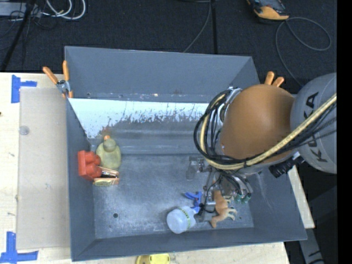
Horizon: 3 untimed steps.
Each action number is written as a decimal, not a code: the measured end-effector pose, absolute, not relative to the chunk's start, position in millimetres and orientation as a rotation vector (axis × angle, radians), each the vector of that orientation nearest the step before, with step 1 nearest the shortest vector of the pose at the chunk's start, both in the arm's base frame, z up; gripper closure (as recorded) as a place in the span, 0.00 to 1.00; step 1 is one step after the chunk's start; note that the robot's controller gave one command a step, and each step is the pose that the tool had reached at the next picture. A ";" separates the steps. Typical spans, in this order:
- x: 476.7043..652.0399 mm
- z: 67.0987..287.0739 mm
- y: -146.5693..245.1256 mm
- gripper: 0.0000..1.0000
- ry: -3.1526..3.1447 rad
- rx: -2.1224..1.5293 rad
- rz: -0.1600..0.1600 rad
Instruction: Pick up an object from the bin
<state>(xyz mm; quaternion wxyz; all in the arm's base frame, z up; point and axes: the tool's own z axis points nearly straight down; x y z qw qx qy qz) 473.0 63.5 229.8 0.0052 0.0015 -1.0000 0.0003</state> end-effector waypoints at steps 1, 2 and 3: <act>474.4 233.9 63.2 0.00 -3.139 0.001 0.000; 475.9 203.1 59.3 0.00 -3.139 0.111 -0.001; 477.5 151.4 51.8 0.00 -3.113 0.398 -0.001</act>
Offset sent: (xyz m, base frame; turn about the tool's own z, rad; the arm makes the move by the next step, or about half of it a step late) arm 0.0021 -0.0128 -0.0805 -0.1738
